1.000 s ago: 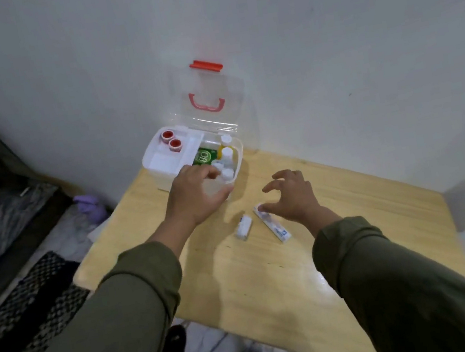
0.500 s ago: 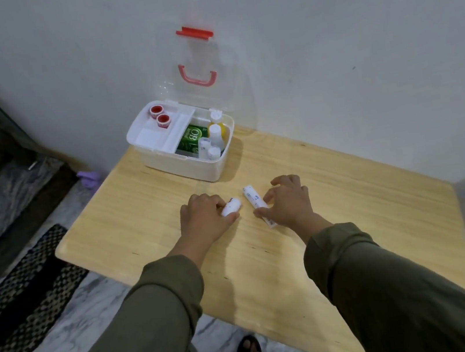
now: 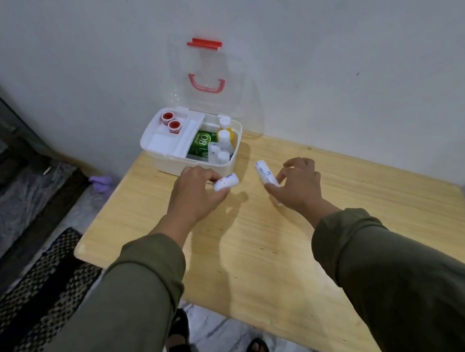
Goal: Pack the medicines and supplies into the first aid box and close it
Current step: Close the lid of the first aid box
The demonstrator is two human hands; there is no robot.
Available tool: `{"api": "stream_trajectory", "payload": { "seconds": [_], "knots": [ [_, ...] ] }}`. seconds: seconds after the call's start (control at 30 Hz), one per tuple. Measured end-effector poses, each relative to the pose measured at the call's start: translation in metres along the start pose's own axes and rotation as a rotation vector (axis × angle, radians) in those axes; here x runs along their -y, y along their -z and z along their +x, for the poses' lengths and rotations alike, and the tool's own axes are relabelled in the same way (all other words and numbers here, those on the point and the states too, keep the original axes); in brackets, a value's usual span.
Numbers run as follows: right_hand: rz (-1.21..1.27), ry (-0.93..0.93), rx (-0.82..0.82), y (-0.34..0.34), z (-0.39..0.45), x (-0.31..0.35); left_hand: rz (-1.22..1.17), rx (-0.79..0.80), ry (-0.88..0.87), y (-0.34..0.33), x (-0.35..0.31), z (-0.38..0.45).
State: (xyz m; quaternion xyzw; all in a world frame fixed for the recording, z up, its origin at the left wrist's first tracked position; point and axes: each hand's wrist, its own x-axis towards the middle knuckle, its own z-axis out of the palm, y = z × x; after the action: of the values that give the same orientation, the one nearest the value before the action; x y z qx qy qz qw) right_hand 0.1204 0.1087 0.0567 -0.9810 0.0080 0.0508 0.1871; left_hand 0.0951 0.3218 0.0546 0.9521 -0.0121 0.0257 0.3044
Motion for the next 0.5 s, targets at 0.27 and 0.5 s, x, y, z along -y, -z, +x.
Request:
{"api": "stream_trajectory", "payload": {
  "seconds": [0.27,0.5],
  "knots": [
    [0.09,0.012,-0.198,0.034,0.012,0.046,0.006,-0.141,-0.143,0.071,-0.001,0.035],
    [0.123,-0.05,-0.294,0.036,0.037,0.117,0.161,-0.118,-0.231,0.131,0.048,0.088]
  ]
}}
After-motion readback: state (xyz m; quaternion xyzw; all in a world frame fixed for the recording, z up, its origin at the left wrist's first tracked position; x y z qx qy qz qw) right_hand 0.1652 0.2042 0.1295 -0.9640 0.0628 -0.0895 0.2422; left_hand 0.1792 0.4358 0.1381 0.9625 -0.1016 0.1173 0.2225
